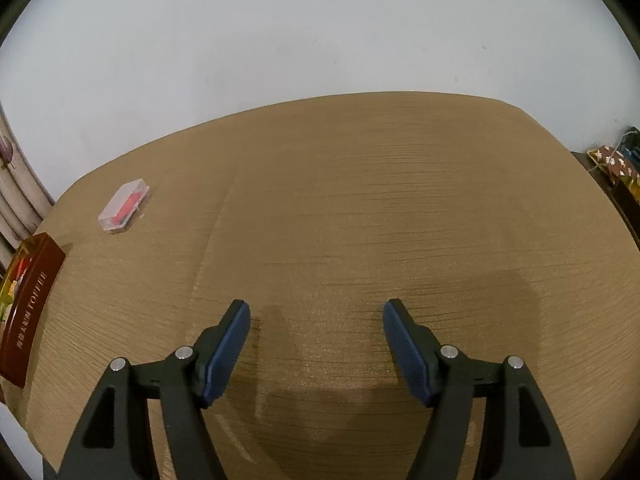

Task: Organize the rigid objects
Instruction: 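Grasp the zigzag cube with the left gripper and place it in the tin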

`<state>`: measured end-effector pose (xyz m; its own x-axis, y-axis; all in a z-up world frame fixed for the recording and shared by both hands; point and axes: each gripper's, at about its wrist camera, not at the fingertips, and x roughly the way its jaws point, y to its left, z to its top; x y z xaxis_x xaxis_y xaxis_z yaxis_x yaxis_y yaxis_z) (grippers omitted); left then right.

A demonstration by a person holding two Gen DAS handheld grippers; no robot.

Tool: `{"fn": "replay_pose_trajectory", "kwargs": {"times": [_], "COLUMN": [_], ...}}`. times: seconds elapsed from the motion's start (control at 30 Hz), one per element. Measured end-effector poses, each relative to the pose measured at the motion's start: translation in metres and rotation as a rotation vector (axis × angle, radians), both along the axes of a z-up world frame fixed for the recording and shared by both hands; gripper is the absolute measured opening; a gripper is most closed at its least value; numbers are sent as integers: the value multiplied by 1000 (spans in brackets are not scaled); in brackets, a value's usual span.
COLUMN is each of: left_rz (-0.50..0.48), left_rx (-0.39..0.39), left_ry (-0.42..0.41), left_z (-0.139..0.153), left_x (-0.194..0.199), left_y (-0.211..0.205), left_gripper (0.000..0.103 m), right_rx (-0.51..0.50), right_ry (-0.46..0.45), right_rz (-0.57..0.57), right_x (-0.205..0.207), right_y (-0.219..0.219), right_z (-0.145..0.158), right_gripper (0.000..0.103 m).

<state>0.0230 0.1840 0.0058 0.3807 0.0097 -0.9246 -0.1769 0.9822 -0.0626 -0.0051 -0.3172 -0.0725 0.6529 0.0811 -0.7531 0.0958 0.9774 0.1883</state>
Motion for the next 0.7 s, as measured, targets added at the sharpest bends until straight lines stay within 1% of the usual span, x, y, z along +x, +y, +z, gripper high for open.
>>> {"fn": "replay_pose_trajectory", "kwargs": {"times": [0.17,0.33,0.4,0.47,0.53,0.6,0.7], "left_rz": [16,21,30,28,30,27,28], "left_rx": [-13,10,42,40,58,67,49], "left_ry": [14,17,19,19,6,-3,-28], "left_z": [-15,-24,-28,-30,-30,-27,-16], "left_x": [10,20,22,24,26,25,15], "left_y": [7,11,13,14,16,17,18], "left_gripper": [26,26,27,27,27,30,39], "right_rx": [-14,-21,-23,-23,-23,-28,-29], "right_ry": [5,6,6,6,7,8,8], "right_rz": [2,2,4,4,3,1,1], "right_x": [4,6,6,6,6,6,6], "right_y": [4,9,11,11,11,11,12], "right_z": [-3,-5,-5,-5,-5,-5,-5], "right_gripper": [72,72,72,72,73,73,73]}}
